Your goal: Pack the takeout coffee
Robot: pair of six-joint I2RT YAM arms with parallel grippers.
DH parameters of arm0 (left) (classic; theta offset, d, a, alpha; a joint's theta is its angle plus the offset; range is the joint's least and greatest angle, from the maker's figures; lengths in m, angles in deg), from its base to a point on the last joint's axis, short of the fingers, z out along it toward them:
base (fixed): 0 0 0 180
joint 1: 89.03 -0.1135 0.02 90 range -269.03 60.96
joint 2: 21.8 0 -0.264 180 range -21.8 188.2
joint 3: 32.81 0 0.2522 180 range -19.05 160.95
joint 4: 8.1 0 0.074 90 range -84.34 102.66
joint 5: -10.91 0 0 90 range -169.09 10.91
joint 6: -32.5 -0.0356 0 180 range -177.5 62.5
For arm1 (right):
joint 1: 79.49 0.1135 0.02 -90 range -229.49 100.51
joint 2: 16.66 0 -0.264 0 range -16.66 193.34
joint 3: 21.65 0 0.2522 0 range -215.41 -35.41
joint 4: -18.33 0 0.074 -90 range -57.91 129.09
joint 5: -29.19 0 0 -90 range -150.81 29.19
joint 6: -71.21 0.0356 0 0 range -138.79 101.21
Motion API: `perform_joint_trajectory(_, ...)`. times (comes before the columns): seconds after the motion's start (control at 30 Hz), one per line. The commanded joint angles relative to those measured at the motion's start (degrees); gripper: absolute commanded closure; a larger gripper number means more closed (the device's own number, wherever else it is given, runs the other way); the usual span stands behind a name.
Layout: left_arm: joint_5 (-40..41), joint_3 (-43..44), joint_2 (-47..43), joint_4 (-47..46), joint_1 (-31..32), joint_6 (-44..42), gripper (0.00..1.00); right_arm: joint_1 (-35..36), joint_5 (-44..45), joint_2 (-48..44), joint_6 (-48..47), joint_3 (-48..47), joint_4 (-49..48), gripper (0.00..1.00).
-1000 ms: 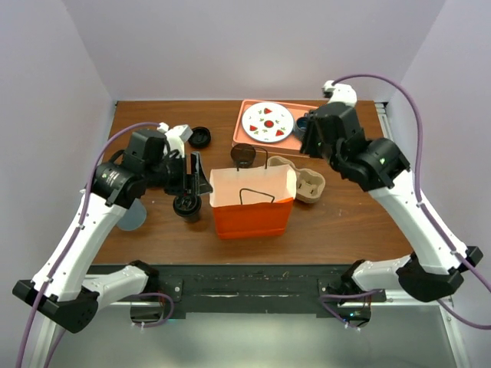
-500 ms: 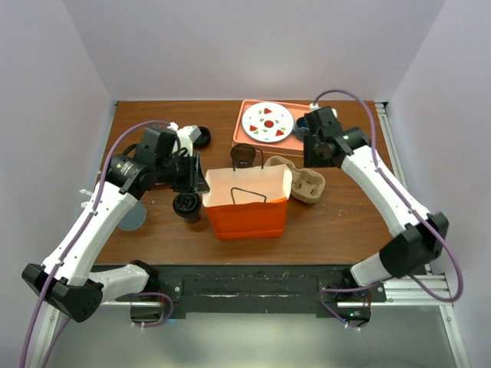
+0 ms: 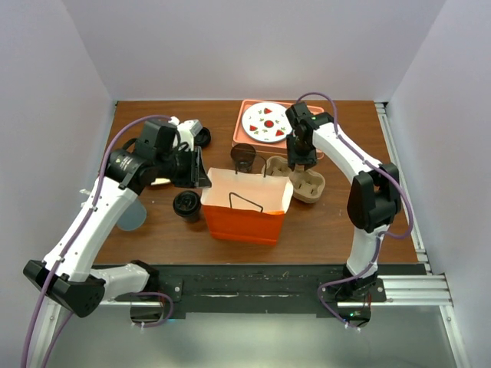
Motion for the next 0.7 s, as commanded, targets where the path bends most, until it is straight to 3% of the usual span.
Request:
perform_joint_trajectory(0.0,-1.8,2.6,-0.2,1.8,0.1,-0.4,0.68,0.2,0.2,-2.5,15.2,-1.7,-0.4,0.56)
perform_joint_trajectory(0.17,-1.0,2.6,-0.6,3.0,0.1,-1.1,0.58,1.6,6.2,-4.5,23.4,-1.5,0.6,0.55)
perform_joint_trajectory(0.3,-0.5,3.2,-1.4,3.7,0.1,-1.0,0.50,2.5,11.1,-6.1,29.7,0.4,1.6,0.49)
perform_joint_trajectory(0.47,0.3,4.6,-2.0,5.2,0.1,-1.2,0.41,3.0,11.2,-5.6,30.7,2.4,0.1,0.42)
perform_joint_trajectory(0.67,1.3,6.3,-2.1,6.8,0.1,-1.0,0.30,4.5,13.7,-4.1,32.7,2.4,1.3,0.41)
